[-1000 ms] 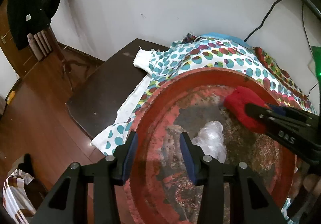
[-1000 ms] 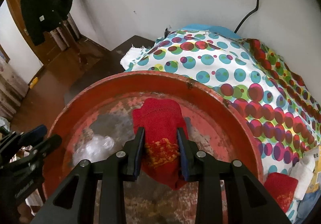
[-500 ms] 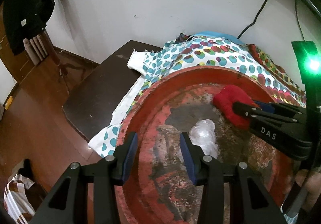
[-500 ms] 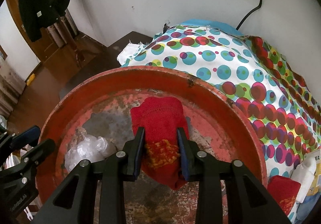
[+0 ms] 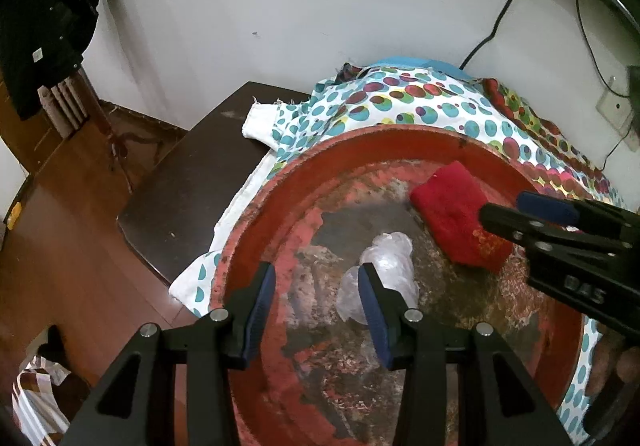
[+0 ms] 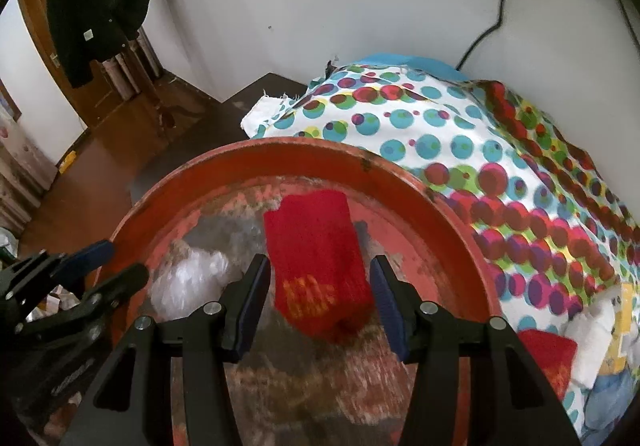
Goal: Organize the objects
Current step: 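Carry the red sock into the red tray and open the right tool, then grasp the second red sock with the left tool while the right tool grasps a light blue sock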
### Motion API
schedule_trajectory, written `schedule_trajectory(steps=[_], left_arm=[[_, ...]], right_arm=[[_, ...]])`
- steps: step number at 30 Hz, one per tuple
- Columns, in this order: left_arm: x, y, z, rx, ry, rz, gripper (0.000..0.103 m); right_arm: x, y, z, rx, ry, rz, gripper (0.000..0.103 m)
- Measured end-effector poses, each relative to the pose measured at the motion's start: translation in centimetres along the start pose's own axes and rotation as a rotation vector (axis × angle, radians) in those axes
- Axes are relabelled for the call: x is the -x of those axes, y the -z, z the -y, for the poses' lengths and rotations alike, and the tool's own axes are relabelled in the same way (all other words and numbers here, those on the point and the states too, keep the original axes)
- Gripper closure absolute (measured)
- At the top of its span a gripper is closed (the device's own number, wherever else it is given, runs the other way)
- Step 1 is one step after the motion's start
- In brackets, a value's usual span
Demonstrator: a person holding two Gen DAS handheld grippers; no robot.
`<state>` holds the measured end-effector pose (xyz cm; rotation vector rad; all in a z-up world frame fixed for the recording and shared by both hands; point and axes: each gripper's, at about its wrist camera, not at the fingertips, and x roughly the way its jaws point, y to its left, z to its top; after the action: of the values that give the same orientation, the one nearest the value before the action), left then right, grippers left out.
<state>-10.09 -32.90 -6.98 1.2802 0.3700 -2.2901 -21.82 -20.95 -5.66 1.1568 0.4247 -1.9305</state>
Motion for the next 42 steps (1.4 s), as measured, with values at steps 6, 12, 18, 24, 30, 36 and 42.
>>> schedule_trajectory(steps=[6,12,18,24,30,36,42], left_arm=[[-0.2,0.3,1.5,-0.033,-0.003,-0.012,0.059],[-0.1,0.7,4.2,-0.094,-0.007,-0.016,0.059],[1.0,1.5,8.2,-0.178,0.012,0.0,0.059],[2.0,2.9,13.7,-0.28,0.08,-0.014,0.059],[2.7,3.4,20.6,-0.345,0.13,-0.061,0.059],[2.6,2.6,26.8,-0.391,0.081,-0.09,0.059],[0.2,1.0,30.0,-0.305,0.068,-0.181,0.059]], right_arm=[[4.0,2.4,2.3,-0.036,-0.006,0.027,0.053],[8.8,7.2,6.8,-0.088,0.039,0.052,0.053],[13.5,14.8,13.2,-0.177,0.168,0.067,0.052],[17.0,21.5,20.2,-0.257,0.326,0.072,0.038],[17.7,24.3,25.1,-0.331,0.342,0.062,0.038],[16.6,24.7,26.1,-0.345,0.296,0.084,0.031],[16.3,24.5,26.6,-0.339,0.267,0.121,0.028]])
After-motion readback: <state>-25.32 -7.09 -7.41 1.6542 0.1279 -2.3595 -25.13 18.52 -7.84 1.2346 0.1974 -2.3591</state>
